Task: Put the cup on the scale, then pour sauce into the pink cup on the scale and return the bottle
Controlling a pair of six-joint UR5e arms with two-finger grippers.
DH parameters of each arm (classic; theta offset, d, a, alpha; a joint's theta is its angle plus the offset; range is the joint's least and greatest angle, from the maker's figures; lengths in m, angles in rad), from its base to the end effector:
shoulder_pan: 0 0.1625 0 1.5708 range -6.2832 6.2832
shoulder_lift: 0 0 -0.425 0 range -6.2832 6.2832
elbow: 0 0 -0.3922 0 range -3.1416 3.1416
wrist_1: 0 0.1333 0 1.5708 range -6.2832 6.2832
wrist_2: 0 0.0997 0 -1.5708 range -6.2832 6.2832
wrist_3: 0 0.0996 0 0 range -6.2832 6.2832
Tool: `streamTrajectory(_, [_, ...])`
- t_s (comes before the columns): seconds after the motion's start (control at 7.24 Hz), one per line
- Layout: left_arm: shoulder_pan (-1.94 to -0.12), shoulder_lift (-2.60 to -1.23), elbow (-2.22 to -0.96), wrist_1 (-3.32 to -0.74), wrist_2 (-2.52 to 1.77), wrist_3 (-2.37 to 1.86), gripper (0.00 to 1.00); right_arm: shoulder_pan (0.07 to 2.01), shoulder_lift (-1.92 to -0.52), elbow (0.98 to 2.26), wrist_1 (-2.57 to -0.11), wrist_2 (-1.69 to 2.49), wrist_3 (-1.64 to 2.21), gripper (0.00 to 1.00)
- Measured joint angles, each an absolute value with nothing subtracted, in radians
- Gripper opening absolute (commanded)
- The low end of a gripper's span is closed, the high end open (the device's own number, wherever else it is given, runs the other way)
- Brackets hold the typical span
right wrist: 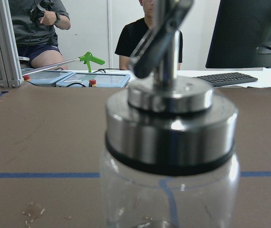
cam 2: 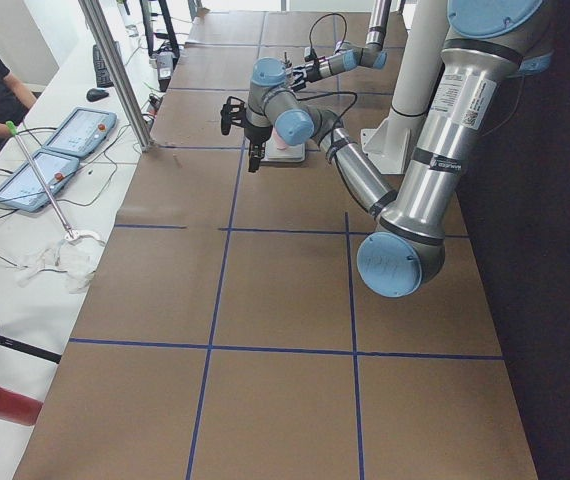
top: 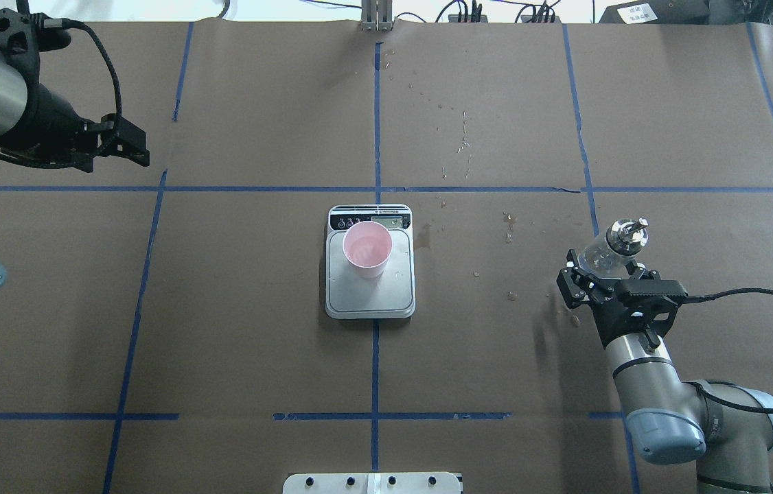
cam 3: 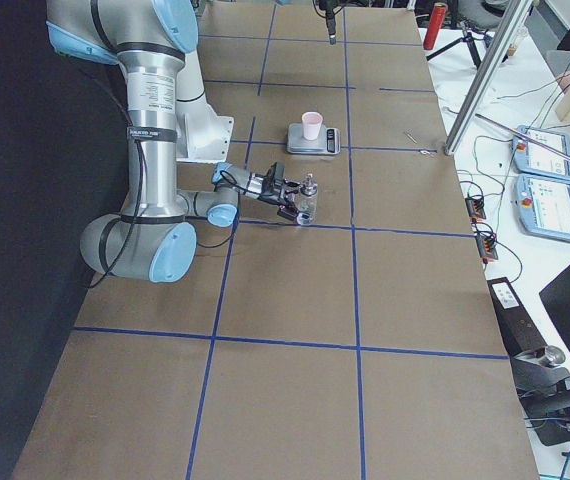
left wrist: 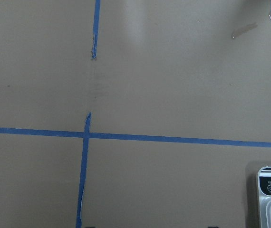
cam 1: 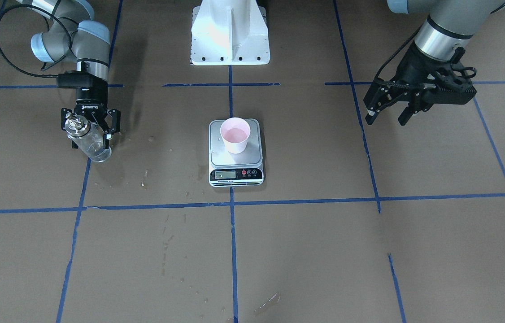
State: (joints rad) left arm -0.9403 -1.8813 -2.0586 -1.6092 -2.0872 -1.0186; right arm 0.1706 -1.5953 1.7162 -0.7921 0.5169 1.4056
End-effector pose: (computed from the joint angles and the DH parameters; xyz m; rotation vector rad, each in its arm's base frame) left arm 0.2473 -0.4815 0.2703 0.1982 0.9289 -0.1426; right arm -0.4352 -0.2981 0.4926 1.1015 -0.6376 0.4774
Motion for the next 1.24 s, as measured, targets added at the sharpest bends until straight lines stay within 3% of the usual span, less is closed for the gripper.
streamTrajectory(0.83, [-0.942,-1.880,-2.060,-1.609,-2.087,-1.019,0.84,0.030,-1.687,1.750,-0.741,0.425,1.443,1.00])
streamTrajectory(1.24, [-0.943,-1.875,-2.060,-1.609,-2.088,-1.018,0.84,-0.011,-1.912,1.752,-0.448,0.449,1.426,1.00])
